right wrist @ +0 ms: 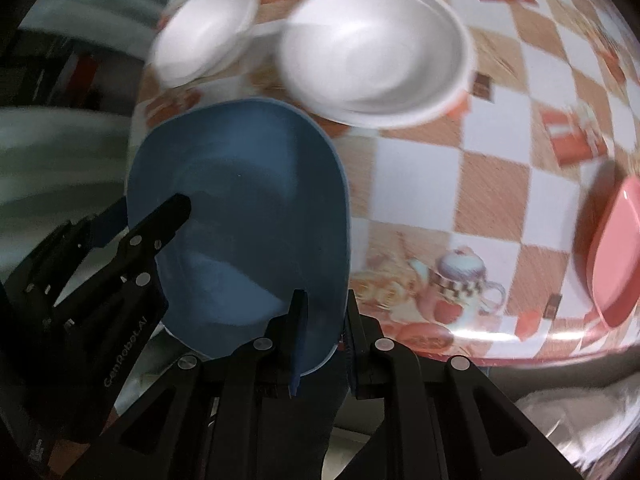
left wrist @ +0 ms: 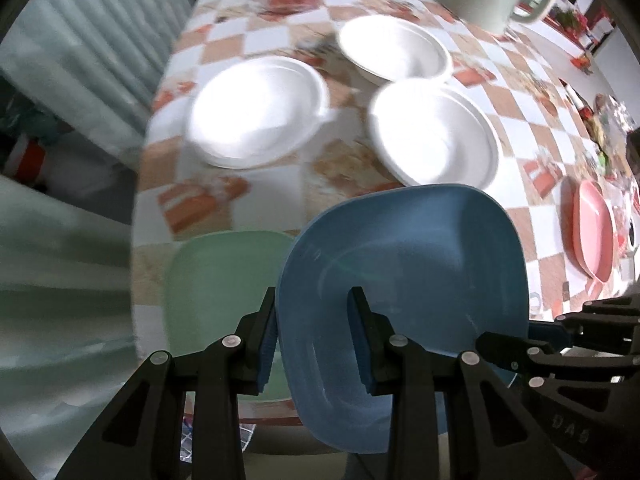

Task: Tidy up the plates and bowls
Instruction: 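Carry the blue plate onto the green plate and open the right gripper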

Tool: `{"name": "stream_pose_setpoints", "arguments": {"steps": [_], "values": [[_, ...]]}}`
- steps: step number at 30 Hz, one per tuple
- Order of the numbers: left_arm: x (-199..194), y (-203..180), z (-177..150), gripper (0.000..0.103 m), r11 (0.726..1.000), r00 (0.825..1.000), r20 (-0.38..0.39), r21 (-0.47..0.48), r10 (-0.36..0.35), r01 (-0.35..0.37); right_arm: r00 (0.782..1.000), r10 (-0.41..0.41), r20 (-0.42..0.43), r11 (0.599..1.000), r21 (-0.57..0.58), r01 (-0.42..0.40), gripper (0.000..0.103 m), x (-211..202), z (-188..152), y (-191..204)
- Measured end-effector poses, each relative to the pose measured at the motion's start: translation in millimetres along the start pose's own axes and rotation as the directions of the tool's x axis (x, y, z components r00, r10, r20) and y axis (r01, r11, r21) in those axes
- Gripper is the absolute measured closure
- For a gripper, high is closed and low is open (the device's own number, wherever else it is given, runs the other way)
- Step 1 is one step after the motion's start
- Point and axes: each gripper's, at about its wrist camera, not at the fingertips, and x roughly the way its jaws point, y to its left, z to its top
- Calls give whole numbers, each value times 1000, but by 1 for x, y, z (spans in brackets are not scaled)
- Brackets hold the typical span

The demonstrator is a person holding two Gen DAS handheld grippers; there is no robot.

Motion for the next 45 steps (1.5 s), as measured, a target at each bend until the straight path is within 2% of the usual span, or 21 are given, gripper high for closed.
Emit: {"name": "stream_pose_setpoints", "arguments": {"steps": [6, 15, 24, 33, 38, 40, 42, 43, 45], "values": [[0, 35, -10, 66, 999, 1000, 6, -45, 30, -30, 1000, 5, -19, 996, -91, -7, 84, 5, 12, 46], [8, 74, -13, 66, 992, 996, -15, -90, 91, -92, 996, 26, -84, 986, -164, -40, 84, 33, 34, 72], [31, 90, -11, 66, 990, 992, -50, -83, 114, -118, 990, 29, -135, 987, -152, -49, 83, 76, 59, 93], [47, 91, -12, 66, 990, 992, -71, -88, 105, -111, 987, 36, -157, 993, -107, -53, 83, 97, 73, 92], [51, 91, -17, 58, 990, 992, -78, -90, 104, -111, 987, 34, -154, 992, -117, -52, 83, 95, 69, 91], [52, 92, -19, 42, 990, 992, -71, -87, 108, -114, 988, 41, -150, 991, -123, -60, 83, 92, 69, 91], [50, 91, -20, 31, 989, 991, -55, -80, 124, -128, 989, 40, -144, 990, -130, -59, 83, 93, 70, 92], [48, 91, -20, 26, 988, 990, -46, -80, 131, -135, 989, 42, -142, 990, -130, -60, 83, 92, 70, 92], [46, 92, -21, 23, 987, 990, -40, -88, 134, -137, 990, 40, -133, 990, -128, -57, 81, 79, 66, 88]]}}
